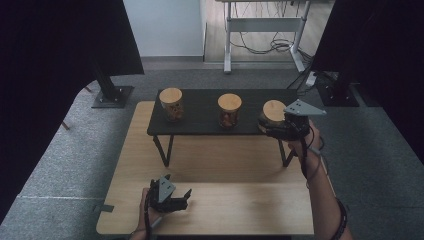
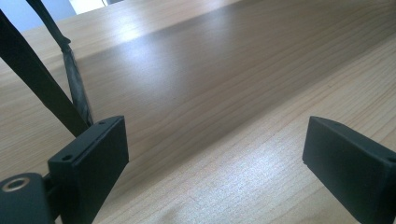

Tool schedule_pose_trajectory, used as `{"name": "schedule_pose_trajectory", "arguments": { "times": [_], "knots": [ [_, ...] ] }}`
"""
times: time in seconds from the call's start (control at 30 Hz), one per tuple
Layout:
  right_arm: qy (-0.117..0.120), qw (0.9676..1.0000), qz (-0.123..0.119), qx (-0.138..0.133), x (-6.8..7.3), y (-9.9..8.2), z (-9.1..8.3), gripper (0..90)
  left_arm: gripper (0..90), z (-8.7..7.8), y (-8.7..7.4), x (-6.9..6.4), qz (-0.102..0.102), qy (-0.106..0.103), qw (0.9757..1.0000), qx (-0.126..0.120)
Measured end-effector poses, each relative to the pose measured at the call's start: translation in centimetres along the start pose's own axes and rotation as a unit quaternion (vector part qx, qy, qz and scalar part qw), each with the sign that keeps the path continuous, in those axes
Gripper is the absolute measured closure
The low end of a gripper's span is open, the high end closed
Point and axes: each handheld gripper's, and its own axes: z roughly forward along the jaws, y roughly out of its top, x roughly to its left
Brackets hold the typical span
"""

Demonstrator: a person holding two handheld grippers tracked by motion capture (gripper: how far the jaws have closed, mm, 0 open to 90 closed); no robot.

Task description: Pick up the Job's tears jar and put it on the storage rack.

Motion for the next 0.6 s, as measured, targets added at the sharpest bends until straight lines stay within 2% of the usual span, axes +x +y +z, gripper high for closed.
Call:
{"name": "schedule_pose_trajectory", "arguments": {
  "times": [0.3, 0.6],
  "knots": [
    [-0.008, 1.0000, 0.005, 0.003, -0.3, 0.1, 1.3, 24.3, 6.4, 0.0, 0.0, 0.1, -0.001, 0.001, 1.0000, 0.000],
    [-0.027, 0.9995, 0.015, 0.005, -0.9, 0.5, 2.4, 24.3, 6.4, -0.1, 0.0, 0.2, -0.003, 0.002, 1.0000, 0.000]
  ]
}}
